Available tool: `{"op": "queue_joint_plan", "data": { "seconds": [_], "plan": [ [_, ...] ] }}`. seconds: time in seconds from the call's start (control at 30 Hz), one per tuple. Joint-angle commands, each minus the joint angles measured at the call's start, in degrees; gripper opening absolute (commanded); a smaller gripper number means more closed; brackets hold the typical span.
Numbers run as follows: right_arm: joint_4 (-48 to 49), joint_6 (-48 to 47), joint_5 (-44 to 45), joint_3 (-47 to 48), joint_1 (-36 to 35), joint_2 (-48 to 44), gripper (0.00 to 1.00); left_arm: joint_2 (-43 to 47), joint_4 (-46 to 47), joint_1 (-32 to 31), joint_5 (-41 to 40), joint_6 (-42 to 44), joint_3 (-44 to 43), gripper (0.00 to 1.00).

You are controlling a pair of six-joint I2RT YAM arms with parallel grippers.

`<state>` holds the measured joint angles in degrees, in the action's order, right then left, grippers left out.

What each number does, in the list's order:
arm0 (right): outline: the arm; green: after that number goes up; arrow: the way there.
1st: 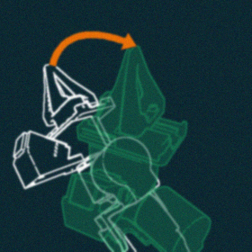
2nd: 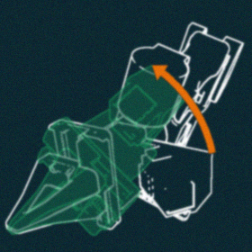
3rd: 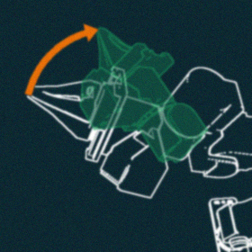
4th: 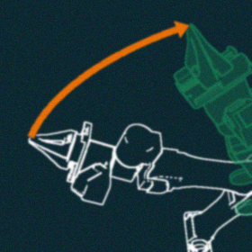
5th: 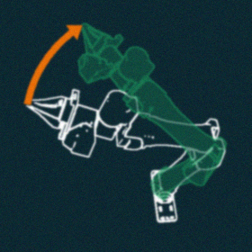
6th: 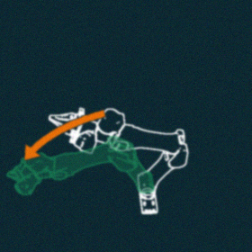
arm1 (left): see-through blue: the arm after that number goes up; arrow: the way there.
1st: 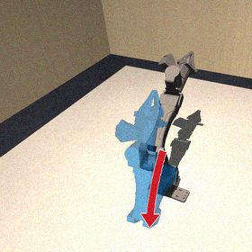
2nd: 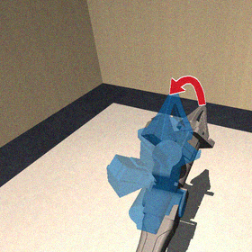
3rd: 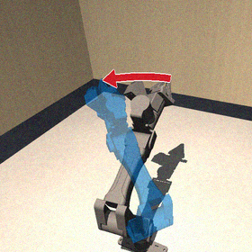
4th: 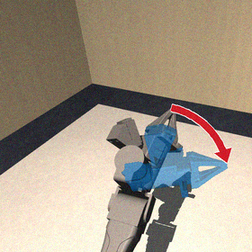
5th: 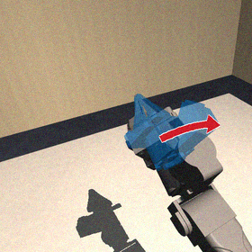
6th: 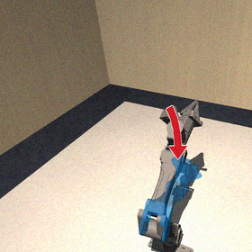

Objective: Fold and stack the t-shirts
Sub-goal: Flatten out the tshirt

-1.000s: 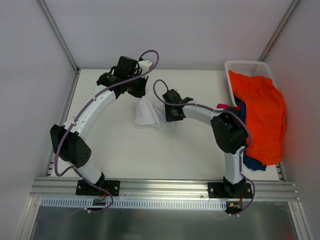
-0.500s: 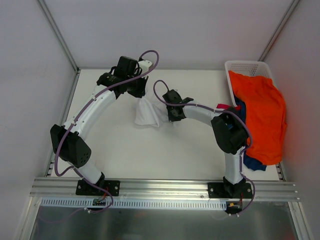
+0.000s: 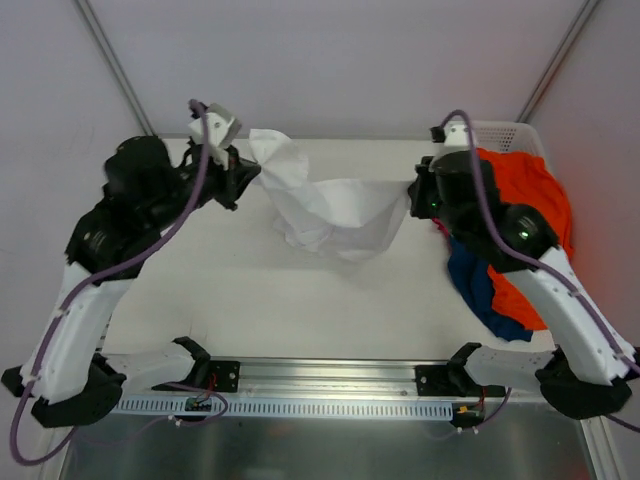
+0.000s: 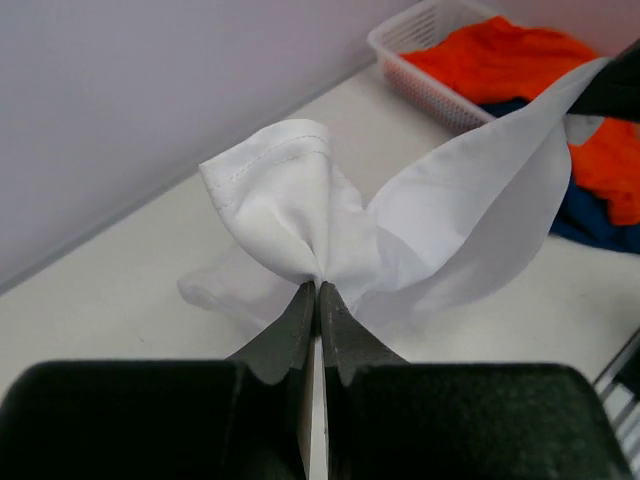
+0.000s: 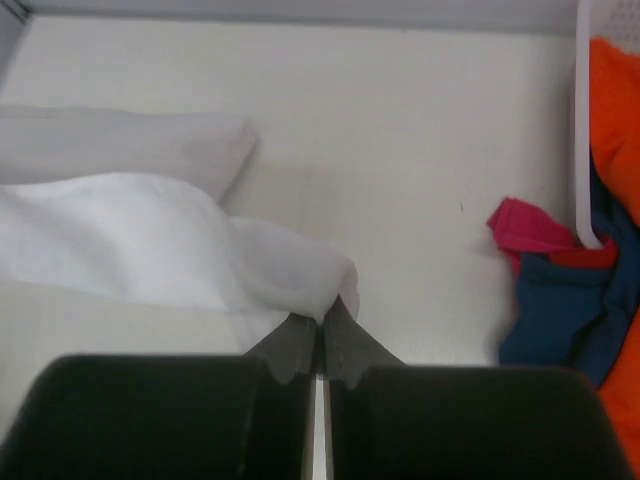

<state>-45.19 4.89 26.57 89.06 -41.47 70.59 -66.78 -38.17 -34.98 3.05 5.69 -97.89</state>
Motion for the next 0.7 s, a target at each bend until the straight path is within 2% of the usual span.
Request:
{"op": "queue_joint_plan", "data": {
  "seconds": [0.0,0.07,0.1,0.23,0.3,0.33,0.4,0.43,0.53,0.67],
  "plan": [
    [-12.45,-3.47,0.51,6.47,-3.17,-4.84,0.0,8.05,0.56,0.18,8.18,-1.74,-0.55,0.0],
    [-15.18,-4.53,-2.55,10.6,-5.27,-7.47,0.01,13.33,0.56,0.18,12.92,-0.69,0.58,0.0],
    [-15.8,-6.53,-4.14,11.57,-5.81,-8.61,0.01,15.35,0.64,0.18,19.82,0.19,1.03,0.0],
    [-18.61,-9.63,-9.68,16.75,-6.08,-14.06,0.01,27.81,2.4,0.27,33.76,3.88,3.93,0.0],
    [-19.14,-11.12,-15.21,20.79,-6.08,-17.14,0.0,32.48,3.63,0.27,36.84,3.89,3.5,0.0],
    [-18.8,-11.47,-20.71,22.63,-6.08,-18.28,0.01,33.64,3.81,0.27,39.29,3.36,2.88,0.0],
    [-16.08,-11.92,-27.5,23.27,-6.08,-22.41,0.01,36.02,4.25,0.27,41.07,1.53,0.51,0.0],
    [-14.68,-11.92,-34.32,23.09,-5.99,-23.99,0.0,36.54,4.33,0.35,41.42,0.9,-0.19,0.0],
    [-9.14,-10.95,-44.36,21.51,-5.73,-29.88,0.0,38.57,4.34,1.49,43.61,-0.94,-2.57,0.0],
    [0.33,-8.15,-53.97,15.12,-3.88,-37.6,0.01,40.67,4.42,3.77,45.55,-1.3,-2.58,0.0]
  ]
}}
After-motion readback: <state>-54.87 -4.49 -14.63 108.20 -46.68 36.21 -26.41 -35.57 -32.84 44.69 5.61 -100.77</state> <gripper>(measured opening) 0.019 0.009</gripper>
